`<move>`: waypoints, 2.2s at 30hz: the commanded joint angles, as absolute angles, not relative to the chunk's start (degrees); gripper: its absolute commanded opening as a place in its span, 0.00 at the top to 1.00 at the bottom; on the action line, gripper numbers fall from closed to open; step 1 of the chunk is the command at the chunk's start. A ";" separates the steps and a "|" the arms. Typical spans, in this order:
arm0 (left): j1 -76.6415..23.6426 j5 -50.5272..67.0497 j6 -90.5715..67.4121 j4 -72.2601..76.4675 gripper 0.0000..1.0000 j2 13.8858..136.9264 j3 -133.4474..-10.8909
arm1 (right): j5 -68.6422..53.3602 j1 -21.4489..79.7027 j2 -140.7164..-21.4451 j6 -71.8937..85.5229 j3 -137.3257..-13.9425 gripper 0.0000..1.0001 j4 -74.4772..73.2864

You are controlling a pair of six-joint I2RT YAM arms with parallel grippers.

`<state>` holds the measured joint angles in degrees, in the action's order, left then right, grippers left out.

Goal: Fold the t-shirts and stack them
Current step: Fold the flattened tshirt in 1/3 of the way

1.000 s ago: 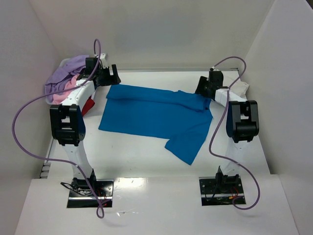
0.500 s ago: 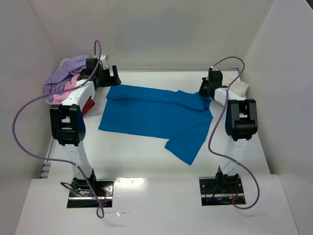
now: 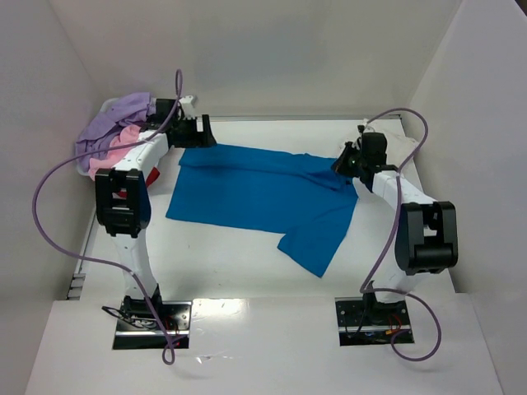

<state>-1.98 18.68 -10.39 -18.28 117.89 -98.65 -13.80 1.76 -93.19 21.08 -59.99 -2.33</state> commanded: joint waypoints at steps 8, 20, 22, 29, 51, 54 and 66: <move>-9.75 28.29 -2.20 -18.46 0.01 119.62 -99.84 | -22.76 6.94 -79.02 25.14 -46.59 0.99 -3.69; -12.92 32.70 -4.66 -18.45 0.01 128.66 -109.15 | -12.51 16.26 -77.62 27.77 -48.69 0.21 -15.46; -13.54 32.70 -4.66 -18.46 0.01 129.28 -109.68 | -10.82 16.26 -76.91 27.77 -50.27 0.18 -15.47; -14.15 30.06 -5.19 -18.46 0.01 131.57 -112.49 | -2.29 14.33 -79.87 28.56 -53.79 0.22 -10.29; -14.15 24.26 -7.29 -17.93 0.01 136.58 -113.55 | -2.37 14.33 -105.20 26.19 -67.49 0.43 1.41; -14.15 24.26 -7.29 -17.93 0.01 137.11 -113.55 | -2.90 14.33 -107.74 24.97 -68.73 0.43 1.41; -13.10 24.26 -8.35 -19.07 0.01 138.34 -114.08 | -7.64 14.33 -111.27 24.96 -71.37 0.95 -0.18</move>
